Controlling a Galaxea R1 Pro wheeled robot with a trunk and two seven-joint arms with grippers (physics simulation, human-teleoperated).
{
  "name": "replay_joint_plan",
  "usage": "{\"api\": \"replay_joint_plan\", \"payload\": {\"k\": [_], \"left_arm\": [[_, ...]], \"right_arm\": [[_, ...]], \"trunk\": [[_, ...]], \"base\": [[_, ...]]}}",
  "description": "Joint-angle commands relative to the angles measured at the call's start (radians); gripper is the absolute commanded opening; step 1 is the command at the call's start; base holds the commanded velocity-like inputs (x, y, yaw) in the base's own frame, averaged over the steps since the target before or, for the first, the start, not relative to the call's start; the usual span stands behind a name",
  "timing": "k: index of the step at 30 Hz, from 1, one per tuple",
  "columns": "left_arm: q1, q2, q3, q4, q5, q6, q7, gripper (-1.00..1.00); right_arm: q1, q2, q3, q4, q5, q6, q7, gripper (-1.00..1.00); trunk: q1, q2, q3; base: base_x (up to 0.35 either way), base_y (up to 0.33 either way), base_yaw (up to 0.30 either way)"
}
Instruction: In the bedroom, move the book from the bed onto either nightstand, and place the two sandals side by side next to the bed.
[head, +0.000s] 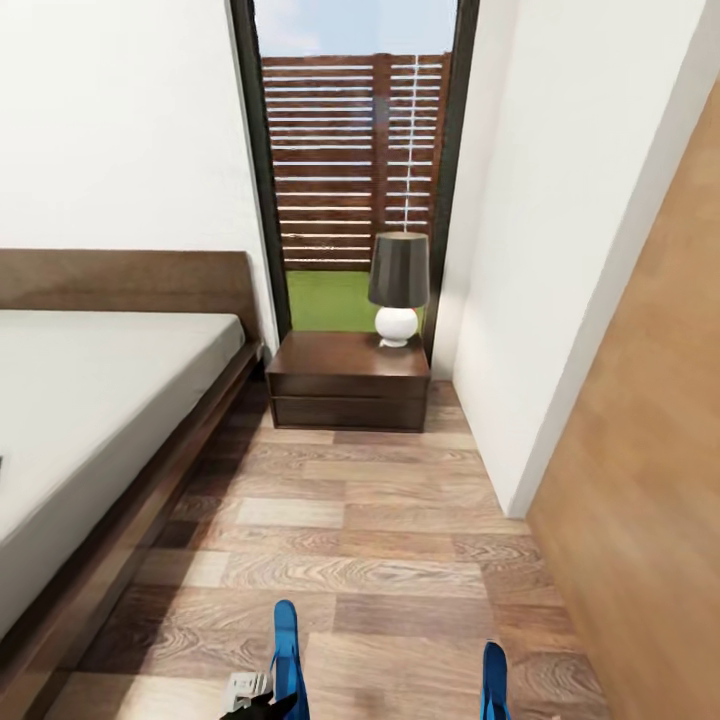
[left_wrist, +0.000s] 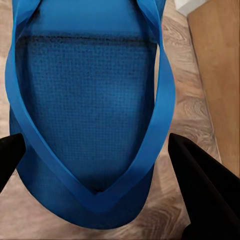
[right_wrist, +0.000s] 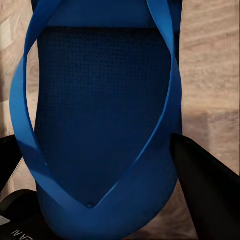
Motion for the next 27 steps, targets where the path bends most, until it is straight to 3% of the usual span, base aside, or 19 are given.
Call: {"api": "replay_joint_plan", "payload": {"k": [1, 27], "left_arm": [[-0.001, 0.001, -0.007, 0.001, 0.004, -0.010, 0.001, -1.00], [-0.001, 0.001, -0.007, 0.001, 0.004, -0.011, 0.002, -1.00]], "right_arm": [[-0.001, 0.000, -0.007, 0.001, 0.002, 0.000, 0.003, -1.00], [-0.001, 0.000, -0.007, 0.001, 0.002, 0.000, 0.003, -1.00]], "trunk": [[0.000, 0.000, -0.001], [0.000, 0.000, -0.001]], "base": [[0.324, 0.000, 0.000], [0.324, -0.003, 0.000]]}}
